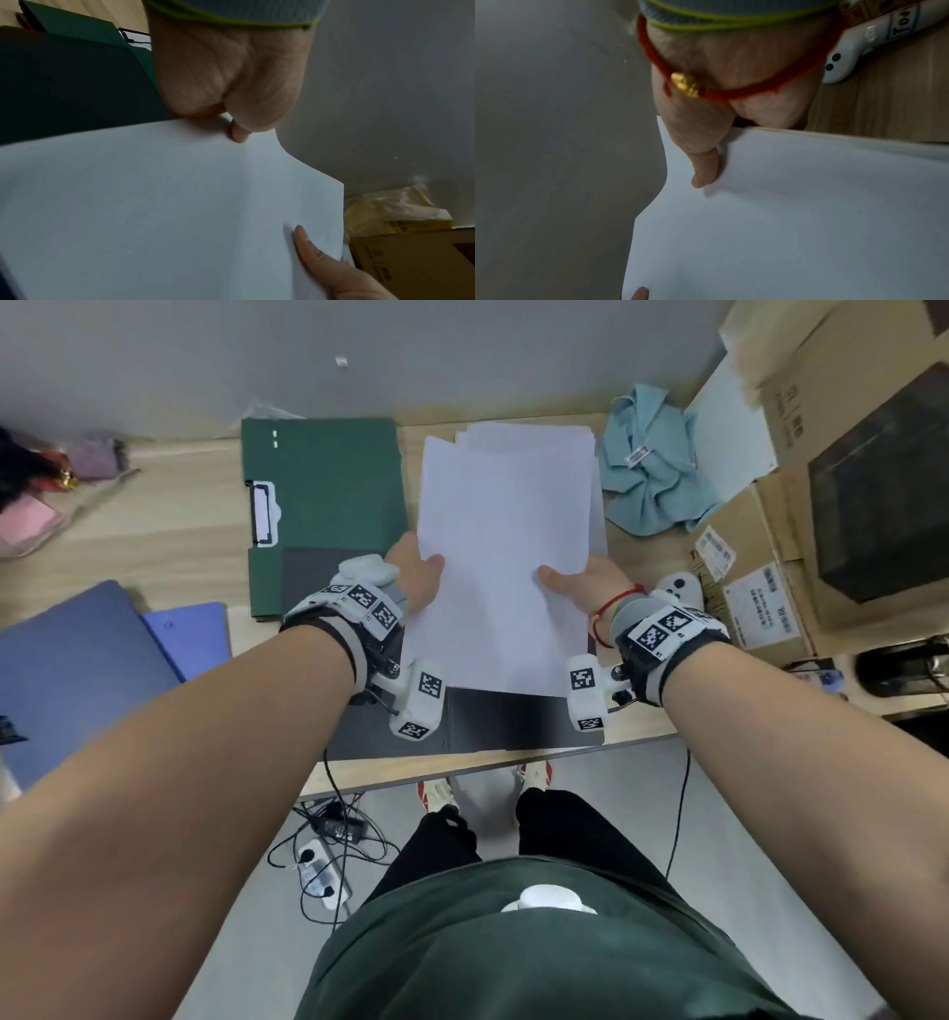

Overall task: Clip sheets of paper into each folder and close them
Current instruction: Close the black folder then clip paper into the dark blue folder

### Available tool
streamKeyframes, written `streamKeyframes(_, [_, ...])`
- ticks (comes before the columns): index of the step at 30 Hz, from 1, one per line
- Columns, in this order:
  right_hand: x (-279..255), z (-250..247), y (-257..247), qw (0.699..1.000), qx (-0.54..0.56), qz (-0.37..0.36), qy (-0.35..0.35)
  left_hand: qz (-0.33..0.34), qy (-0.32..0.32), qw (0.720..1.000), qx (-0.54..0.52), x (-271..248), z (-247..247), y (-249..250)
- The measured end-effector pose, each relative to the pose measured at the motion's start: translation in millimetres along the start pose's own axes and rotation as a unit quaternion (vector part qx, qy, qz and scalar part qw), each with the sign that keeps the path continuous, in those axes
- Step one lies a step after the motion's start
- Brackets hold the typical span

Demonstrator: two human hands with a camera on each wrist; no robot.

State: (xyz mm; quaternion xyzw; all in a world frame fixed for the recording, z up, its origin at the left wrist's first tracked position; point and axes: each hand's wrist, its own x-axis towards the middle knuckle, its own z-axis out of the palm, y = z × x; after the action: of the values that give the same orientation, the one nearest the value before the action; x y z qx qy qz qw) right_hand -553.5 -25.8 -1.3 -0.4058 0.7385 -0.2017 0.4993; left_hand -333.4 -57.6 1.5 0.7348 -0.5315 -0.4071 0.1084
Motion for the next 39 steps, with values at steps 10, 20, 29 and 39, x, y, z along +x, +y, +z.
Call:
streamKeyframes(10, [18,-10,48,0.993,-0.088,0.073,0.009,-0.059,-0.066,0.996,0.015,-8,48,-25])
streamKeyframes(20, [31,-21,99,0.980,-0.134,0.150,0.008,-0.132,-0.110,0.968,0.185,-5,73,-35])
streamKeyframes(29, [37,-12,113,0.978,-0.111,0.178,0.002,-0.159,-0.109,0.947,0.258,9,104,-29])
streamKeyframes(39, [37,-8,117,0.975,-0.111,0.194,0.009,-0.164,-0.086,0.955,0.230,11,97,-32])
